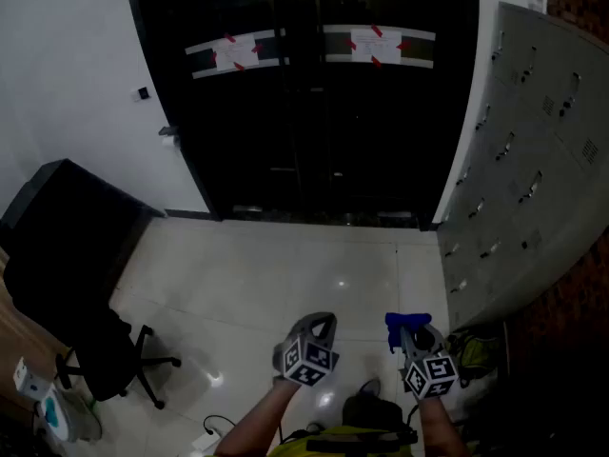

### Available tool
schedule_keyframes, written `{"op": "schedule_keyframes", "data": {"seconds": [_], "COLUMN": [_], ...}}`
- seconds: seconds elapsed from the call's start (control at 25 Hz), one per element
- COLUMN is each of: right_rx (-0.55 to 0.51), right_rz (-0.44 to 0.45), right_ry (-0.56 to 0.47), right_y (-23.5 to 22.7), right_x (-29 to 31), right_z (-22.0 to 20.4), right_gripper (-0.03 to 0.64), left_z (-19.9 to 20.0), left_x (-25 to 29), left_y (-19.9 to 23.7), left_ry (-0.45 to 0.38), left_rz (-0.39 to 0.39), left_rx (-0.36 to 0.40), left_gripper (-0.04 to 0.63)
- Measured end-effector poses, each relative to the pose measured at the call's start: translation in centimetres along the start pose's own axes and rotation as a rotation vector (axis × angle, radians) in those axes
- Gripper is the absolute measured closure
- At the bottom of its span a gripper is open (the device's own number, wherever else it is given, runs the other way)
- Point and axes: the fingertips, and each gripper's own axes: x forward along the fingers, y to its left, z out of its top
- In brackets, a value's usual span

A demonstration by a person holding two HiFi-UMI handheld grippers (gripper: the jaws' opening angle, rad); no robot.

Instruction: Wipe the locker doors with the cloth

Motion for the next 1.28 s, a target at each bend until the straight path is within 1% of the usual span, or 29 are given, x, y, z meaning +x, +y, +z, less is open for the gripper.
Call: {"op": "schedule_keyframes", "data": {"seconds": [0.08, 0.24, 0.4, 0.52, 0.6, 0.64, 0.68, 0.76, 0.92, 1.04, 1.16, 1.28], "right_rx": [0.018, 0.010, -0.001, -0.015, -0.003, 0.006, 0.018, 0.050, 0.130, 0.180, 0.234, 0.289], "right_rz": [0.000, 0.015, 0.041, 0.028, -0.006, -0.028, -0.056, -0.144, -0.405, -0.598, -0.796, -0.992], "right_ry": [-0.009, -0.028, -0.040, -0.077, -0.093, -0.100, -0.107, -0.113, -0.106, -0.106, -0.128, -0.160], "right_y": [-2.9, -9.3, -15.4, -19.2, -21.5, -23.0, -24.9, -29.6, -40.1, -47.0, -52.7, -56.6], "right_x": [4.4, 13.5, 22.3, 26.6, 28.2, 28.5, 28.5, 27.8, 24.6, 21.7, 19.0, 16.8], "right_z": [0.5, 2.2, 6.8, 10.3, 11.7, 12.1, 12.2, 12.1, 10.3, 8.7, 8.2, 8.0], "right_gripper": [0.546, 0.546, 0.546, 0.546, 0.546, 0.546, 0.546, 0.546, 0.546, 0.546, 0.546, 0.546], "left_z": [1.1, 4.2, 9.0, 12.5, 14.6, 15.7, 17.0, 20.1, 26.5, 30.2, 33.2, 36.4], "left_x": [4.7, 14.4, 22.7, 27.8, 31.3, 33.3, 35.7, 41.0, 50.7, 56.3, 60.9, 64.4], "left_y": [2.1, 6.4, 11.9, 15.3, 16.3, 16.1, 15.3, 12.4, 4.8, -1.4, -7.2, -11.7], "left_ry": [-0.003, -0.012, -0.020, -0.037, -0.051, -0.059, -0.066, -0.084, -0.148, -0.202, -0.251, -0.307], "left_rz": [0.001, 0.019, 0.047, 0.049, 0.021, -0.005, -0.044, -0.151, -0.369, -0.534, -0.710, -0.880], "left_rx": [-0.001, 0.011, 0.019, 0.036, 0.048, 0.059, 0.077, 0.128, 0.263, 0.345, 0.449, 0.548], "left_gripper": [0.591, 0.591, 0.591, 0.591, 0.591, 0.591, 0.591, 0.591, 0.591, 0.591, 0.591, 0.591]}}
